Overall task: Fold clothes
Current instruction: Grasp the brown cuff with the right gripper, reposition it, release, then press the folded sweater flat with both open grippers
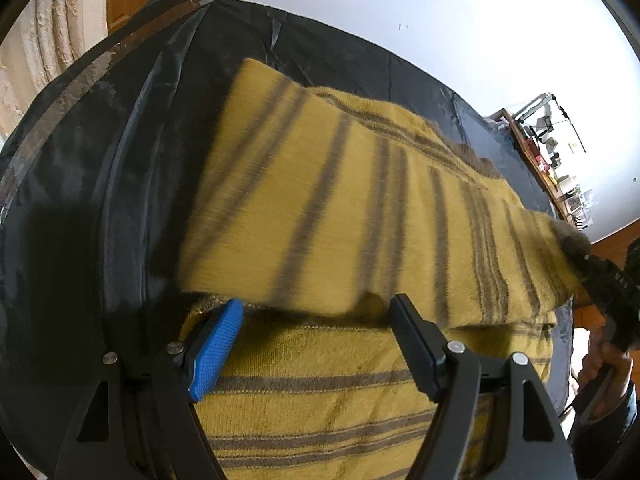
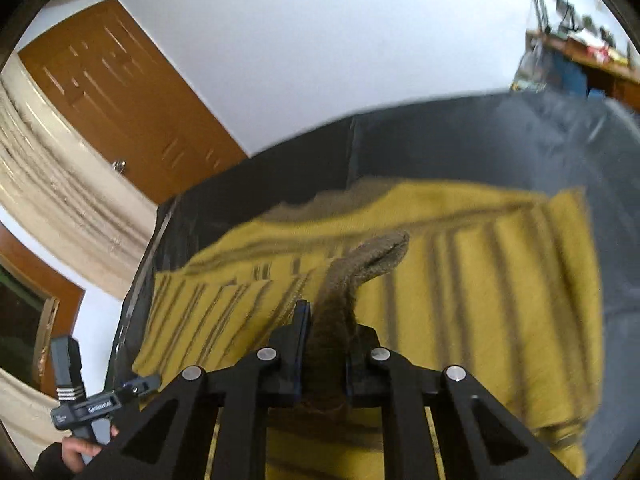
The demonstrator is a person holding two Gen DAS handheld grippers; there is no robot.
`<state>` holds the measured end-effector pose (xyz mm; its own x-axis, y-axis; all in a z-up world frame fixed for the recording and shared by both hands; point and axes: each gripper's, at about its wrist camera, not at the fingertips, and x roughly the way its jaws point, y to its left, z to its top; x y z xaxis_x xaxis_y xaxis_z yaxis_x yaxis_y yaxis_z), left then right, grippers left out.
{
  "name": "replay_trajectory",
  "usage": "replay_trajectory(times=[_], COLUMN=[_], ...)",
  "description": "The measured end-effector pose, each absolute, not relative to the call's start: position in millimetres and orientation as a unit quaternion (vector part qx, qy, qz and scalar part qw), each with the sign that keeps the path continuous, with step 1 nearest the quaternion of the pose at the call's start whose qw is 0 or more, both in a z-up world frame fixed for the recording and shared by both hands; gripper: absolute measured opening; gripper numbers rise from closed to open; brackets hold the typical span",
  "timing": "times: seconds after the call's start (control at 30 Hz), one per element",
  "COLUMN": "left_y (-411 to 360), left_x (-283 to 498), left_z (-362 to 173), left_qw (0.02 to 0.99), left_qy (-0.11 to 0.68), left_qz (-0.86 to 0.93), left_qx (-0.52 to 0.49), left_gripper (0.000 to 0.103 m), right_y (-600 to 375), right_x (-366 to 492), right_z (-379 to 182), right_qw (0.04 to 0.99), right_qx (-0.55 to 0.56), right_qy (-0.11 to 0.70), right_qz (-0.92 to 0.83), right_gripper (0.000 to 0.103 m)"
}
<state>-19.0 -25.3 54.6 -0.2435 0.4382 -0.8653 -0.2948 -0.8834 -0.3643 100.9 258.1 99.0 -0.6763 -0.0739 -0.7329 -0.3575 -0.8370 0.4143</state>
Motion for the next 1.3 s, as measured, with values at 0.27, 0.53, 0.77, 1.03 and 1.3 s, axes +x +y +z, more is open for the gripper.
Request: replay_trajectory(times=[0.27, 0.53, 0.77, 1.03, 1.3], left_y=[-33.2, -73.7, -72.4, -12.8, 46.0], left_x=[-22.1, -44.0, -49.1, -62.2, -99.5], left_z=[56.4, 53.2, 68.0, 94.4, 95.6], left_qw=[0.221, 0.138, 0.148, 0.231, 0.315], left_qy=[-0.062, -0.068, -0.073, -0.059, -0.056], left_qz=[0.797, 0.821, 0.827, 0.825, 0.81], left_qx=[-0.558, -0.549, -0.536, -0.512, -0.491], left_gripper=[0.079, 0.079, 0.079, 0.079, 0.079], right_y=[275.8, 282.8, 295.0, 305.0, 263.7], right_x=[97.3, 95.4, 117.2, 139.8, 116.8], right_z=[109.3, 46.1, 49.0, 71.9, 70.6], right_qw=[0.144, 0.149, 0.2, 0.256, 0.155], right_qx=[-0.393, -0.495, -0.491, -0.454, -0.459], right_qy=[0.228, 0.207, 0.205, 0.206, 0.208], right_qz=[0.879, 0.831, 0.823, 0.828, 0.85], right_gripper=[0.015, 0.016, 0.073, 0.075, 0.075])
